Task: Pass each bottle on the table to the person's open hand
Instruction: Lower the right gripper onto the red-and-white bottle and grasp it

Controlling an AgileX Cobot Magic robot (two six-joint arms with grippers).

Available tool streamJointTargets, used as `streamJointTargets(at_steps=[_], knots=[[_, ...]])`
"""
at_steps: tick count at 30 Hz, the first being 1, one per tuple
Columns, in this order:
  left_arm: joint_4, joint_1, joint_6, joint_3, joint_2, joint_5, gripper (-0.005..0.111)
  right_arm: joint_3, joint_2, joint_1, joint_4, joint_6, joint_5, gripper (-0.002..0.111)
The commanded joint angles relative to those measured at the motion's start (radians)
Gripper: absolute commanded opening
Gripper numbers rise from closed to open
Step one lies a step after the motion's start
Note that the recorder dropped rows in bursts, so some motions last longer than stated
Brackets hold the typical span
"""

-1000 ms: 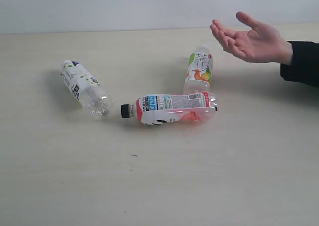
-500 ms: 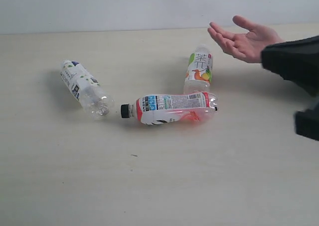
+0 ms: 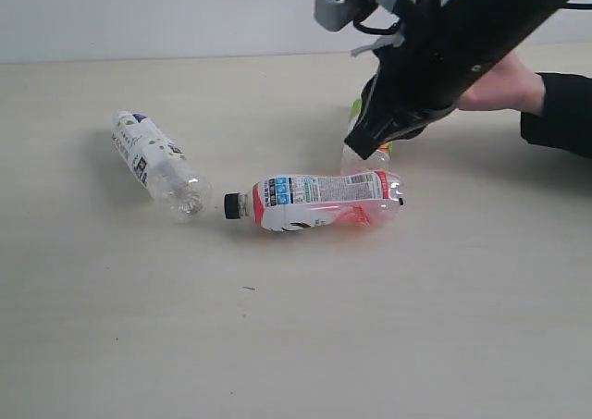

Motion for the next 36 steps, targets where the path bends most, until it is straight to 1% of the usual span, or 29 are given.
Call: streamJointTargets(at_steps=[1,2,3,4,6,11,12,17,32,36], knots=[[0.0,-0.007,0.001,0.0,-0.006,0.001,0.01,-0.083,0.111,0.002,-0.021,-0.127,0.001,0.026],[0.0,-0.007,0.001,0.0,-0.006,0.001,0.01,-0.095,0.128,0.002,-0.021,-0.162,-0.006,0.031],[0.0,-0.007,0.001,0.0,-0.006,0.001,0.01,-0.104,0.143,0.002,-0.021,-0.208,-0.02,0.039],[0.0,-0.007,0.001,0.0,-0.006,0.001,0.01,-0.108,0.164,0.002,-0.023,-0.276,-0.046,0.057],[0.0,-0.007,0.001,0.0,-0.006,0.001,0.01,-0.108,0.185,0.002,-0.023,-0.356,-0.119,0.072],[0.0,-0.007,0.001,0.0,-0.006,0.001,0.01,-0.108,0.224,0.013,-0.036,-0.448,-0.152,0.073],[0.0,-0.007,0.001,0.0,-0.006,0.001,0.01,-0.108,0.239,0.032,-0.05,-0.477,-0.156,0.074],[0.0,-0.007,0.001,0.0,-0.006,0.001,0.01,-0.108,0.307,0.105,-0.136,-0.479,-0.22,0.076],[0.0,-0.007,0.001,0.0,-0.006,0.001,0.01,-0.108,0.41,0.105,-0.171,-0.453,-0.223,0.076],[0.0,-0.007,0.001,0.0,-0.006,0.001,0.01,-0.108,0.447,0.105,-0.169,-0.434,-0.25,0.076]])
